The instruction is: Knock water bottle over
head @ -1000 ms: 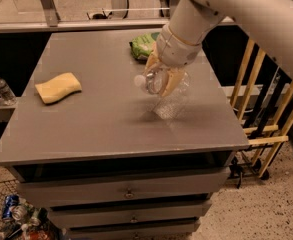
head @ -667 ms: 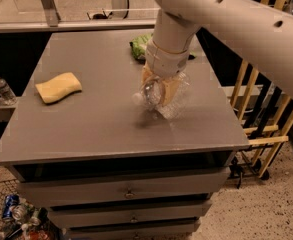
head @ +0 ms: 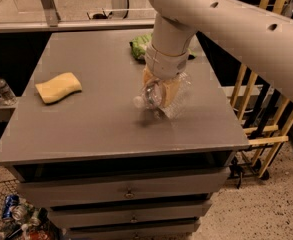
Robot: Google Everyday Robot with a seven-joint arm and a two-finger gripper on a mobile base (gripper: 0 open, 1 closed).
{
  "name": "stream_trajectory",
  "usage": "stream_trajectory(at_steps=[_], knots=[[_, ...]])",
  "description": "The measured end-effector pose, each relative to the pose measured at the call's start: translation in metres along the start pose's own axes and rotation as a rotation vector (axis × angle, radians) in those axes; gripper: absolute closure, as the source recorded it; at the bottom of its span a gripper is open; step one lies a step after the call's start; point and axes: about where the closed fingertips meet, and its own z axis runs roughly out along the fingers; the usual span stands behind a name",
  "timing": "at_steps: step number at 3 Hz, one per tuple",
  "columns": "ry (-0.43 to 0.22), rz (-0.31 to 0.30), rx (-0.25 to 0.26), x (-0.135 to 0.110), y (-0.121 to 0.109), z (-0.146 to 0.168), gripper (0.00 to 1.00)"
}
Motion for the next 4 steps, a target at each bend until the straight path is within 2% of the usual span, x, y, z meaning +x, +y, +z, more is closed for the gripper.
stream_trajectory(at_steps=[2, 3, 4], knots=[[0.001, -0.001, 0.007, -0.0004, -0.0018, 0.0010, 0.13], [0.002, -0.002, 0.009, -0.0007, -0.0026, 0.0015, 0.00], [0.002, -0.002, 0.010, -0.0006, -0.0026, 0.0014, 0.00]])
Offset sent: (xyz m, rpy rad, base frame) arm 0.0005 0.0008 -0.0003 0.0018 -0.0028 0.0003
